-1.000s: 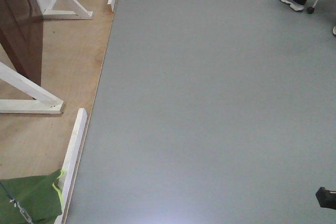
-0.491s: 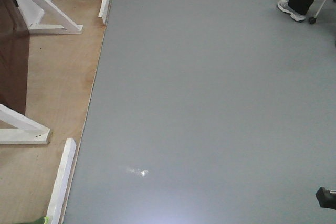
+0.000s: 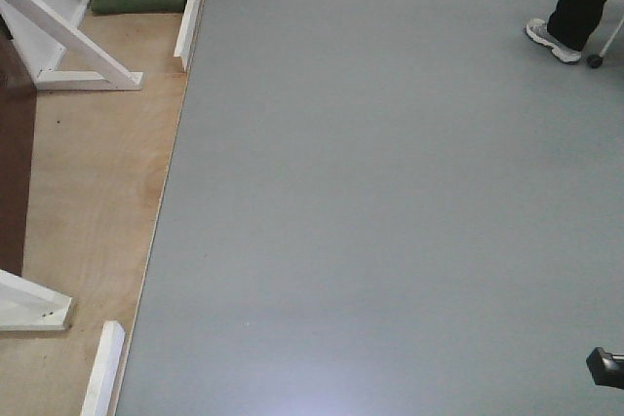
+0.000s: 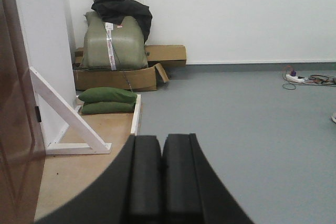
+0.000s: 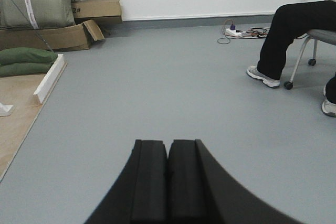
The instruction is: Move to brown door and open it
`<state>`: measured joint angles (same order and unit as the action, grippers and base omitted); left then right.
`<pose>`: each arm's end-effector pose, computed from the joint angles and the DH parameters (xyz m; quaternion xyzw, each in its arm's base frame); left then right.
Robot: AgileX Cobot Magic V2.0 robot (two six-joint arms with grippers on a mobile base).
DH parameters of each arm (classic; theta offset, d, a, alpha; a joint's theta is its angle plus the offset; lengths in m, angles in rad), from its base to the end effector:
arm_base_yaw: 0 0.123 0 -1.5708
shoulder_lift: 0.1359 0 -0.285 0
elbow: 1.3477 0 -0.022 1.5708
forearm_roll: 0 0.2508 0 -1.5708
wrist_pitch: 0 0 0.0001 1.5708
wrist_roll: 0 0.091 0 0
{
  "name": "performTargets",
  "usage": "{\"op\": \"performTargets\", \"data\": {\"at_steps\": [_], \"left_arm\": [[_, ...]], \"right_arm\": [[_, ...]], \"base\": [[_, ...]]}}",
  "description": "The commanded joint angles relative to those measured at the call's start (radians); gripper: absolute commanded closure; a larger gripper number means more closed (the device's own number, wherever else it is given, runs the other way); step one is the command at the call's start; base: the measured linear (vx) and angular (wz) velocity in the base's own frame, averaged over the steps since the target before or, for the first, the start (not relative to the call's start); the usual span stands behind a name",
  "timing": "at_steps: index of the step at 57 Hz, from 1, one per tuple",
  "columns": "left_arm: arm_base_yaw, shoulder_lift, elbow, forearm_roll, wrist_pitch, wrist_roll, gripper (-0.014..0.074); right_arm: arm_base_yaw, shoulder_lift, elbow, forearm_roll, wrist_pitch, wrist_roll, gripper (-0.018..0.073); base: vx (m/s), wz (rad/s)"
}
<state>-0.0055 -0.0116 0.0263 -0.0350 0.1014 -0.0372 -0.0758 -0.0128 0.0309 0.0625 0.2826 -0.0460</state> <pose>0.0567 -0.0006 0.1957 -0.0226 0.7169 -0.0283 0.6963 0.0547 -0.0026 0.1779 0.0295 0.7777 -0.0126 0.6278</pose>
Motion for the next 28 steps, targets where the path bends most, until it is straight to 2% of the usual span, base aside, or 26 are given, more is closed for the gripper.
{"op": "performTargets", "data": {"at_steps": [1,28], "left_arm": [[-0.002,-0.015,-0.018,-0.002,-0.078,-0.001,0.06],[-0.002,-0.015,-0.018,-0.002,-0.078,-0.001,0.06]], "right_arm": [[0.002,-0.012,0.006,0.0,-0.082,-0.006,0.0559],[0.002,-0.012,0.006,0.0,-0.082,-0.006,0.0559]], "base": [[0.37,0.01],[0.36,0.01]]}}
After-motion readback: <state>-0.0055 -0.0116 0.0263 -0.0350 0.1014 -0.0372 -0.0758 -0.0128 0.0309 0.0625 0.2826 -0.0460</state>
